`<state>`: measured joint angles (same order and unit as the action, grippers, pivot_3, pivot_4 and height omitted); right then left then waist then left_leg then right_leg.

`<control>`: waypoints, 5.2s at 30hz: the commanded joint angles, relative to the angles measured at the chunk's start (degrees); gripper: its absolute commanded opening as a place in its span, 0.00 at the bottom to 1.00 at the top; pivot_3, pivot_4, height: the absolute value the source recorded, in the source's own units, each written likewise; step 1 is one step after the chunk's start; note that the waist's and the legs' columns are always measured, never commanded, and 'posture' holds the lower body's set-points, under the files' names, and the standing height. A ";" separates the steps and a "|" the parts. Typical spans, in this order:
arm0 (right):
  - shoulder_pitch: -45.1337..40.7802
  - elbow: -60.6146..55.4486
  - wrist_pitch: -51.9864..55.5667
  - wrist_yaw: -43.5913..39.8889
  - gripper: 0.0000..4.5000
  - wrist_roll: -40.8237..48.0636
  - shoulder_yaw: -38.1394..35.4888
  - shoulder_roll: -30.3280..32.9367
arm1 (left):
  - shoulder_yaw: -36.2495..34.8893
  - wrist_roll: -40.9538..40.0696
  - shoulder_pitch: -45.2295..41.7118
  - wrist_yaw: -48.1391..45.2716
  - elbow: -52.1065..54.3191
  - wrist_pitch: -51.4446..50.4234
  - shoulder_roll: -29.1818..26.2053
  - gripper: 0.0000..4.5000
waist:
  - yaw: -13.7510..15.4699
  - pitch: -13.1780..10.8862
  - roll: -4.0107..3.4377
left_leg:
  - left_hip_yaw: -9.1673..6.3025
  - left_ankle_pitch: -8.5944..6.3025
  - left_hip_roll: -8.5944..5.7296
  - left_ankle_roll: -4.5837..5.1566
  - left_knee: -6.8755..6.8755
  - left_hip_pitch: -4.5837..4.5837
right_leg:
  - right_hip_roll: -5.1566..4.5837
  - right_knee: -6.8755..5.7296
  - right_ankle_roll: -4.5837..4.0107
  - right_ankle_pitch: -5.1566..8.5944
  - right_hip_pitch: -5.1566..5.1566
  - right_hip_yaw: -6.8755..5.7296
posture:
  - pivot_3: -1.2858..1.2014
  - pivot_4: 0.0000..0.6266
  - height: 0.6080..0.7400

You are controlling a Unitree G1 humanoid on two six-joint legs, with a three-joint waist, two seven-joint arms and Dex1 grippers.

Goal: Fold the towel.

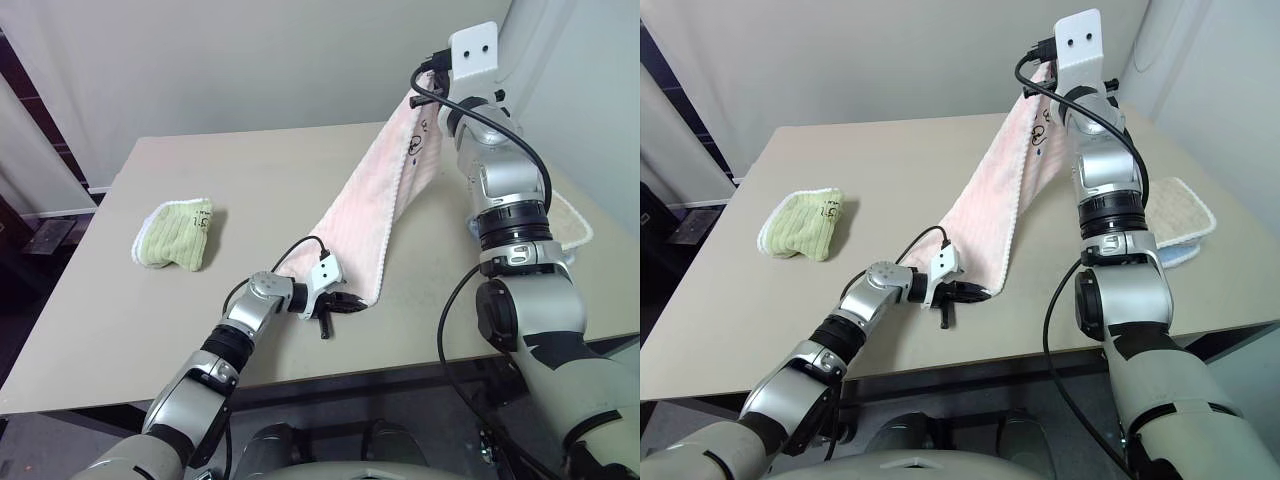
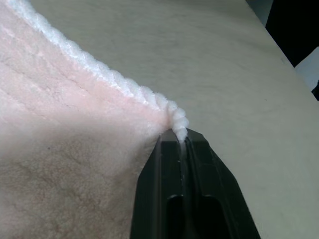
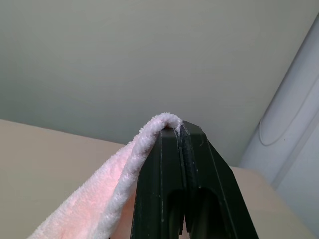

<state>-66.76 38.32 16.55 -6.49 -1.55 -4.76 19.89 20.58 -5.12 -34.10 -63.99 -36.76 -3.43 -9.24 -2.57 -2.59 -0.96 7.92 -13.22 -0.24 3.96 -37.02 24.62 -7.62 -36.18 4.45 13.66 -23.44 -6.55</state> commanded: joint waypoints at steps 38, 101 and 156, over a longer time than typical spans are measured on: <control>15.34 -2.14 -12.25 -15.19 0.00 7.48 -6.13 13.52 | -39.88 -11.18 -37.77 7.12 -38.78 10.67 -19.39 0.00 | -0.05 -0.38 0.36 | 0.16 0.32 0.03 -0.06 -0.19 0.88 | 0.36 0.05 0.51 -0.26 -0.51 -0.15 | 0.52 0.00 0.85; 77.29 -47.98 3.37 -42.12 0.00 22.83 -19.21 23.27 | -26.38 -31.40 10.12 -28.46 -16.45 -9.95 -38.57 0.00 | 3.48 -0.09 0.61 | -3.53 -2.89 0.22 -2.11 -1.40 -1.50 | -0.24 -1.02 0.05 2.58 1.37 -1.35 | 0.52 0.00 0.85; 56.50 -30.53 3.08 -35.52 0.78 18.28 -5.92 17.45 | -30.98 -14.26 -0.25 -16.56 -19.25 -6.73 -26.66 0.87 | 3.12 -0.09 0.71 | -3.29 -2.91 0.45 -1.98 -2.19 -1.21 | -0.08 -1.60 0.03 2.26 1.16 -1.22 | 0.52 0.00 0.85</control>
<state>-9.13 8.80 20.33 -42.04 16.93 -10.35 37.11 -9.82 -19.25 -32.70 -79.85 -56.27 -9.79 -34.71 0.55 -2.68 -0.25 4.63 -16.13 0.22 1.98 -39.21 23.42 -7.70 -37.79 4.48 15.91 -22.28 -7.77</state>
